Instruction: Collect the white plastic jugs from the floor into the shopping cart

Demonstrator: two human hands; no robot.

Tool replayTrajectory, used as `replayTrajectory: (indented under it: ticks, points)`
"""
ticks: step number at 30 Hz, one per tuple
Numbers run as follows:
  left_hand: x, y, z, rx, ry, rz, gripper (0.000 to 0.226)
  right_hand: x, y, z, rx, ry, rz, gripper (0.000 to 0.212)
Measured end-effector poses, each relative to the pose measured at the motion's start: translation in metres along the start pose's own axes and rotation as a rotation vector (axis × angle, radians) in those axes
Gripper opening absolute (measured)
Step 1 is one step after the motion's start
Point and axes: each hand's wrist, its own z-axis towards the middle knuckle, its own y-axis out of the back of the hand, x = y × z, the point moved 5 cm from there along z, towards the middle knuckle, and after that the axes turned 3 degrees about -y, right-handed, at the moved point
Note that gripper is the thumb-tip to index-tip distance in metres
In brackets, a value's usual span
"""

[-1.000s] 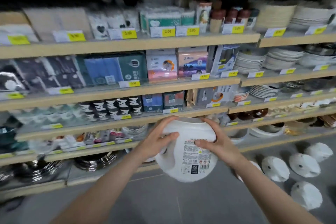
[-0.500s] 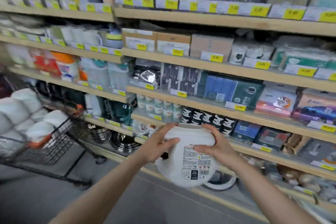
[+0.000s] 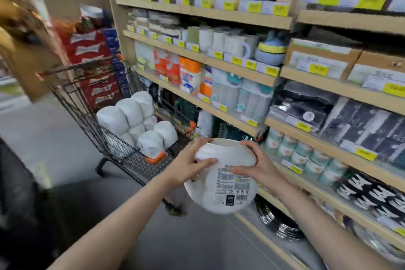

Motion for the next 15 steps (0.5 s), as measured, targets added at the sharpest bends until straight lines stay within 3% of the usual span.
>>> replayTrajectory:
  ticks: [3,8,15]
  points:
    - [0.037,0.042,0.011,-0.044,0.067,-0.043,0.062,0.01,-0.04,0.056,0.076,0.036,-0.009,0.071]
    - [0.098,0.11,0.05,-0.137,0.167,-0.071,0.069,0.028,-0.091,0.153,0.175,0.089,-0.045,0.084]
    - [0.156,0.198,0.093,-0.283,0.206,-0.17,0.066,0.061,-0.153,0.274,0.475,0.097,-0.128,0.086]
